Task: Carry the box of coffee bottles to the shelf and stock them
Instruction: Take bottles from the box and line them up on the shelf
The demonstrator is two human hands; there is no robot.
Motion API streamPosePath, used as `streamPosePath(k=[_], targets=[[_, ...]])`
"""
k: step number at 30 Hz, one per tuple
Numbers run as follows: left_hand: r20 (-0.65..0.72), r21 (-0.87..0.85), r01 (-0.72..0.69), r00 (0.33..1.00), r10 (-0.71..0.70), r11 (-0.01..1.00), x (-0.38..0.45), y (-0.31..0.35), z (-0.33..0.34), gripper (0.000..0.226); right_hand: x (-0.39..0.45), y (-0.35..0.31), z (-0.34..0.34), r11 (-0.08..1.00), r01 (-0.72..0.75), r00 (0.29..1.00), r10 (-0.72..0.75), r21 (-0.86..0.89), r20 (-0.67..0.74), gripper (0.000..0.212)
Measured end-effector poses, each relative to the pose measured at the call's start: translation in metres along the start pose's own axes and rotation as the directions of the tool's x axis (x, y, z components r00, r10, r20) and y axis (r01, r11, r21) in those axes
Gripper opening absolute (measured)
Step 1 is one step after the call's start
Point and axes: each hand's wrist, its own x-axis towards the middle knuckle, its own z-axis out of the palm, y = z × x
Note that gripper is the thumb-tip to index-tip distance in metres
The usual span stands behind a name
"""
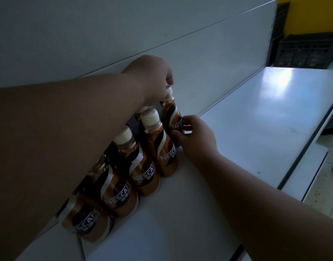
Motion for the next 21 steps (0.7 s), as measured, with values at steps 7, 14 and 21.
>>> streamPosePath(k=[7,14,21], targets=[[0.031,0.022,0.002,1.000,-0.003,1.000,-0.002,-0.005,-0.002,0.024,-0.004,-0.006,0.005,0.998,0.053,0.998,-0.054,-0.029,-0.031,0.035],[0.013,0.025,0.000,1.000,-0.001,1.000,-0.006,-0.006,-0.002,0.026,-0.002,-0.005,0.004,0.996,0.058,0.998,-0.059,-0.065,-0.012,0.036],[0.066,0.005,0.035,0.997,-0.036,0.999,-0.009,0.002,-0.008,0.025,-0.006,-0.020,-0.006,0.981,0.090,0.996,-0.084,-0.170,0.044,0.032]])
